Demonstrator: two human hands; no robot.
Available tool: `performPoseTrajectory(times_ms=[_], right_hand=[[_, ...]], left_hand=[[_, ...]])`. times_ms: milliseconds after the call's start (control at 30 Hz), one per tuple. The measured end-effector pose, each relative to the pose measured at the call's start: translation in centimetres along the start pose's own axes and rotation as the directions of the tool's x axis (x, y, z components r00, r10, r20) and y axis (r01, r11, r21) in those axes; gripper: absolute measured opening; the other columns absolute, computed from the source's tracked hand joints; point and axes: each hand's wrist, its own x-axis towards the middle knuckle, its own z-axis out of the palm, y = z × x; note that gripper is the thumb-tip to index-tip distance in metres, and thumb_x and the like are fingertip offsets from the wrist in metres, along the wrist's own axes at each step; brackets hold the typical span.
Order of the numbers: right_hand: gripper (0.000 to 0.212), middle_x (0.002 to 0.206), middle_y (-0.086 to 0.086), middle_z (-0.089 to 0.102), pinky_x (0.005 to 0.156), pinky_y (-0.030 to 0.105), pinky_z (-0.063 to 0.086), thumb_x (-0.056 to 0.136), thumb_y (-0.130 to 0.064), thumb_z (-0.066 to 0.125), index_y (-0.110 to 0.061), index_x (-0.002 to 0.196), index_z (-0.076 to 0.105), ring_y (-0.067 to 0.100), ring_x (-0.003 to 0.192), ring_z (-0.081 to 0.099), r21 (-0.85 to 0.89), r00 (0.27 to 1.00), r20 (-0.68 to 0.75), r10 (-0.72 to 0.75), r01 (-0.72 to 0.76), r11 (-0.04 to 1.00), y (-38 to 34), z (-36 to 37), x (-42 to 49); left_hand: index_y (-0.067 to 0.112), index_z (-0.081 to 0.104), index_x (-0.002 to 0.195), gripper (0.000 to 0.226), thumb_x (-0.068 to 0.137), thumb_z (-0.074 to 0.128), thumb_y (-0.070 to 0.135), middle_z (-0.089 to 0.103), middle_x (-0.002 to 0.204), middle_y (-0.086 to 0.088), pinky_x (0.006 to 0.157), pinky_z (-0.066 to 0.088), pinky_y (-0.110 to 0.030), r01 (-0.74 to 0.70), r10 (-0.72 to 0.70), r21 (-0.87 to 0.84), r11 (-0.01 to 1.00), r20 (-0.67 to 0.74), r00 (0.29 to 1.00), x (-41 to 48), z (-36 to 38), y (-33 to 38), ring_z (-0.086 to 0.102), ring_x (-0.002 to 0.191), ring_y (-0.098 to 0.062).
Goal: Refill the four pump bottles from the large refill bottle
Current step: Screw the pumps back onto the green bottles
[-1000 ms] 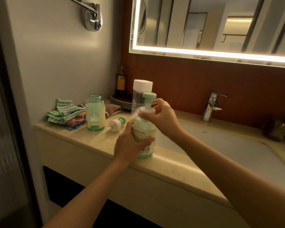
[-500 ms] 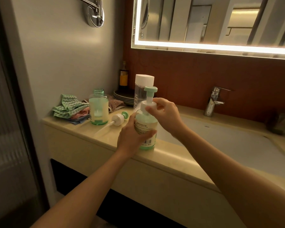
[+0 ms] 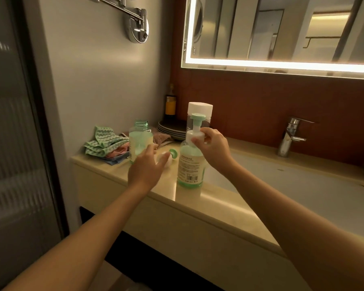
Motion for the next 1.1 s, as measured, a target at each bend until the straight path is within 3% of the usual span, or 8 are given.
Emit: performPoseTrajectory(times_ms=[167,367,533,600,700,833,967,1100], right_hand=[[0.045,0.117,0.009,0.055,0.087,0.027,0.042,0.088,-0.026,0.059,-0.007,0.128,0.050,0.021,0.106,0.051,0.002,0.999,-0.041,0.001,-0.001,1.000,0.4,1.3,0.8],[0.044,0.124,0.009,0.051,0.095,0.037,0.044,0.092,-0.032,0.052,-0.010,0.130,0.047,0.022,0.113,0.047,0.002,0.996,-0.083,-0.012,0.013,1.000,1.0,2.3,0.5],[0.015,0.100,0.001,0.051,0.080,0.029,0.047,0.094,-0.025,0.049,-0.013,0.100,0.055,0.015,0.090,0.051,0.086,0.948,-0.305,-0.094,0.126,0.988,-0.5,2.1,-2.5],[0.011,0.083,-0.002,0.054,0.070,0.021,0.046,0.094,-0.023,0.049,-0.014,0.089,0.055,0.013,0.075,0.053,0.134,0.981,-0.152,-0.122,0.143,0.981,-1.6,2.5,-3.9],[0.022,0.073,0.000,0.059,0.064,0.022,0.046,0.094,-0.028,0.049,-0.011,0.089,0.062,0.014,0.067,0.056,0.162,0.989,0.146,-0.009,-0.015,0.987,-3.2,4.1,-5.4],[0.040,0.082,0.008,0.064,0.054,0.023,0.051,0.095,-0.037,0.044,-0.003,0.112,0.056,0.014,0.066,0.060,0.211,0.816,0.496,0.298,-0.446,0.870,-5.0,7.4,-5.2],[0.048,0.091,0.013,0.062,0.063,0.026,0.056,0.094,-0.040,0.047,0.002,0.117,0.051,0.023,0.080,0.065,0.422,0.734,0.526,0.429,-0.664,0.617,-5.9,9.9,-3.0],[0.044,0.112,0.016,0.061,0.071,0.029,0.056,0.089,-0.032,0.059,-0.003,0.120,0.050,0.028,0.099,0.063,0.614,0.735,0.532,0.421,-0.677,0.406,-6.5,11.8,-1.3]], left_hand=[[0.019,0.056,0.119,0.044,0.085,0.057,0.048,0.063,0.112,-0.005,0.072,0.044,-0.032,0.065,-0.090,0.281,0.958,0.078,0.993,1.6,-0.5,-2.5,0.058,0.103,-0.025],[0.019,0.067,0.097,0.021,0.087,0.058,0.035,0.067,0.096,-0.005,0.063,0.041,-0.030,0.071,-0.117,0.382,0.922,0.099,0.988,1.8,0.3,-3.4,0.061,0.088,-0.024],[0.019,0.072,0.091,0.022,0.091,0.054,0.031,0.068,0.087,-0.006,0.060,0.038,-0.029,0.070,-0.067,0.379,0.923,-0.023,0.998,1.9,-0.5,-3.8,0.062,0.083,-0.026],[0.018,0.073,0.091,0.020,0.090,0.056,0.028,0.069,0.087,-0.007,0.062,0.043,-0.032,0.086,-0.068,0.333,0.939,-0.064,0.996,1.9,-1.2,-4.1,0.062,0.083,-0.027],[0.019,0.074,0.083,0.018,0.088,0.059,0.027,0.070,0.084,-0.004,0.063,0.041,-0.030,0.114,-0.092,0.246,0.963,-0.099,0.991,1.5,-2.6,-4.9,0.062,0.080,-0.024],[0.022,0.073,0.077,0.018,0.088,0.060,0.028,0.068,0.072,0.006,0.057,0.033,-0.025,0.126,-0.109,0.116,0.985,-0.145,0.983,0.2,-4.8,-5.9,0.056,0.066,-0.013],[0.027,0.068,0.067,0.021,0.087,0.061,0.031,0.065,0.063,0.010,0.051,0.035,-0.026,0.096,-0.099,-0.027,0.995,-0.152,0.983,-0.5,-5.7,-7.3,0.058,0.059,-0.011],[0.027,0.068,0.069,0.020,0.087,0.061,0.034,0.067,0.064,0.006,0.058,0.046,-0.034,0.061,-0.078,-0.109,0.992,-0.152,0.985,-0.8,-6.0,-8.7,0.062,0.062,-0.012]])
